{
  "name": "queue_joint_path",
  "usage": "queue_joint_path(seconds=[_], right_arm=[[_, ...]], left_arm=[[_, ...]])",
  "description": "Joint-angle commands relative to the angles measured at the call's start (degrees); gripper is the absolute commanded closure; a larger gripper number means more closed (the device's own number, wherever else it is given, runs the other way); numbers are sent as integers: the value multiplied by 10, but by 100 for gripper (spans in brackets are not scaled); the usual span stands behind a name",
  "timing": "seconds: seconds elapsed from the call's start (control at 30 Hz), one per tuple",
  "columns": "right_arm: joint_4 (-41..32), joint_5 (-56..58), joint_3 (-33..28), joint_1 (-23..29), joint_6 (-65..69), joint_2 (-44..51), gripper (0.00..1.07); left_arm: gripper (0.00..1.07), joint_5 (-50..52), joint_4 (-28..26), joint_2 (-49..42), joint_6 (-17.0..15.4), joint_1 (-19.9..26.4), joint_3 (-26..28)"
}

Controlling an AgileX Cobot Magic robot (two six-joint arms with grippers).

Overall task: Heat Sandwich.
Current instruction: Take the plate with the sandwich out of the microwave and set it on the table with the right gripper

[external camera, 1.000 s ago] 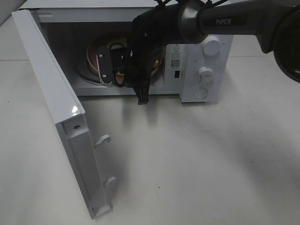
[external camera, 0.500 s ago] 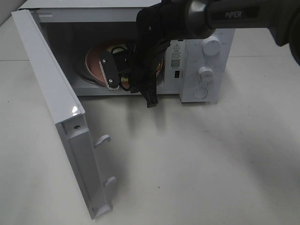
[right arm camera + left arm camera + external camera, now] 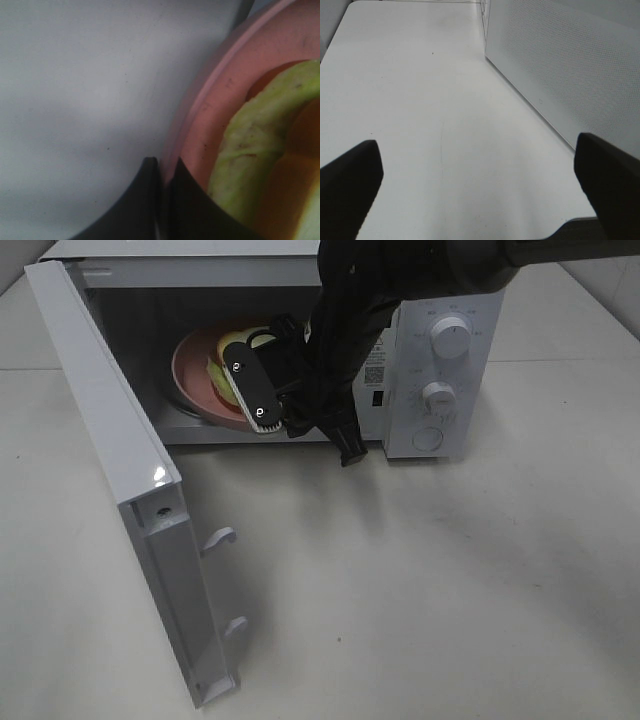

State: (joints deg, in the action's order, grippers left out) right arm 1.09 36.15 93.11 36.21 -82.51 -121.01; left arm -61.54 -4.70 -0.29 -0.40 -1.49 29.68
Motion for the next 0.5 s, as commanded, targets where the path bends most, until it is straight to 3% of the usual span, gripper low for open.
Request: queue_joint_path(seconds=[0.03, 0.5], right_arm=[[-18, -3, -23, -1, -40, 31, 107], [-19, -11, -130, -1, -50, 125, 107]], left_arm=[[8, 2, -3, -9, -1, 2, -1], [8, 2, -3, -9, -1, 2, -1]])
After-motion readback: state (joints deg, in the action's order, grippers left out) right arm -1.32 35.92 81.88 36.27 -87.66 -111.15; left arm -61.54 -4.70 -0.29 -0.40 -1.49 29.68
